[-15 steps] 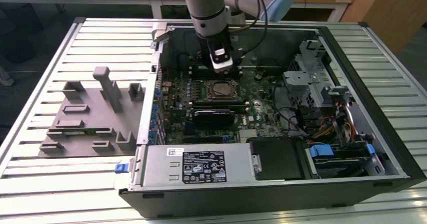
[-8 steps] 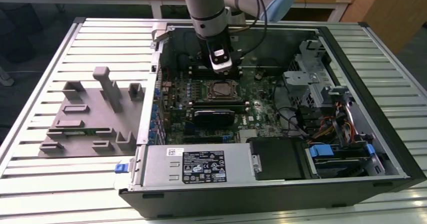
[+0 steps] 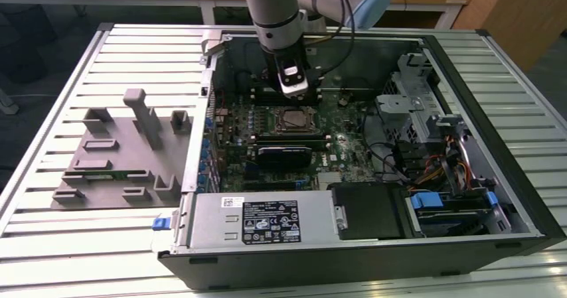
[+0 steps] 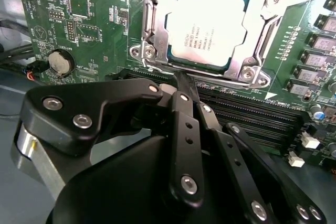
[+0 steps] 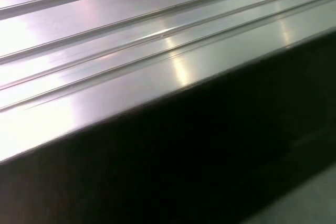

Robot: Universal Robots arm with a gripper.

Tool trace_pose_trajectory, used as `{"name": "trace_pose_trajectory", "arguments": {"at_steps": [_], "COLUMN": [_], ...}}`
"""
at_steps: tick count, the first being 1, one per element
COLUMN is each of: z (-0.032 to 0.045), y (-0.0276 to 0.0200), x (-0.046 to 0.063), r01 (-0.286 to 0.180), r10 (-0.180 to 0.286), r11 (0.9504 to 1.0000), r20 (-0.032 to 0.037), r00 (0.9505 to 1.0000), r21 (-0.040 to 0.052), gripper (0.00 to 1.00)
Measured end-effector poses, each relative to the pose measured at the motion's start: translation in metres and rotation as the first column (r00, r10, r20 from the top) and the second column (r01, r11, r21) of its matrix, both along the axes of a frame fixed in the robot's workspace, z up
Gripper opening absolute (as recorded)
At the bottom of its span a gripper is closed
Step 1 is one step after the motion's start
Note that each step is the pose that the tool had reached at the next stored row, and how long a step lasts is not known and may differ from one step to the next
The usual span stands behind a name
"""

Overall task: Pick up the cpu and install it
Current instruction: 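Install the first cpu locking lever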

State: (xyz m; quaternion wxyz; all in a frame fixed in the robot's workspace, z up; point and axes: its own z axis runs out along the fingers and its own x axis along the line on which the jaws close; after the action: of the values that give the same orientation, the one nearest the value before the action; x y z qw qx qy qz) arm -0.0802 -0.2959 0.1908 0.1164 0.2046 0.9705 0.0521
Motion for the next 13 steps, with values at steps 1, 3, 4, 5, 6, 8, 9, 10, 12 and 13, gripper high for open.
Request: {"name": "trace_pose_trajectory", "arguments": {"at_steps": [1, 3, 4, 5, 6, 8, 9, 10, 12, 13], "z": [0.0000, 0.0000, 0.0000, 0.0000, 0.0000, 0.0000, 0.0000, -0.0001, -0.0001, 0.0000], "y": [-0.0001, -0.0003, -0.0004, -0.0006, -0.0007, -0.0013, -0.0017, -0.0021, -0.0029, -0.0034], "x": [0.0007, 0.0027, 0.0037, 0.0044, 0.0049, 0.0055, 0.0057, 0.0059, 0.0061, 0.0061], "r01": [0.000, 0.001, 0.001, 0.001, 0.002, 0.002, 0.002, 0.002, 0.002, 0.002], "r10": [0.000, -0.001, -0.001, -0.001, -0.002, -0.002, -0.002, -0.002, -0.002, -0.002], "r11": [1.0000, 1.0000, 1.0000, 1.0000, 1.0000, 1.0000, 1.0000, 1.0000, 1.0000, 1.0000], "r20": [0.0001, 0.0001, 0.0000, 0.0001, 0.0001, 0.0000, 0.0001, 0.0002, 0.0001, 0.0001], "r00": [1.0000, 1.0000, 1.0000, 1.0000, 1.0000, 1.0000, 1.0000, 1.0000, 1.0000, 1.0000], "r21": [0.0001, 0.0001, 0.0001, 0.0001, 0.0001, 0.0004, 0.0009, 0.0016, 0.0039, 0.0056], "gripper": [0.11, 0.11, 0.11, 0.11, 0.11, 0.11, 0.11, 0.11, 0.11, 0.11]}}
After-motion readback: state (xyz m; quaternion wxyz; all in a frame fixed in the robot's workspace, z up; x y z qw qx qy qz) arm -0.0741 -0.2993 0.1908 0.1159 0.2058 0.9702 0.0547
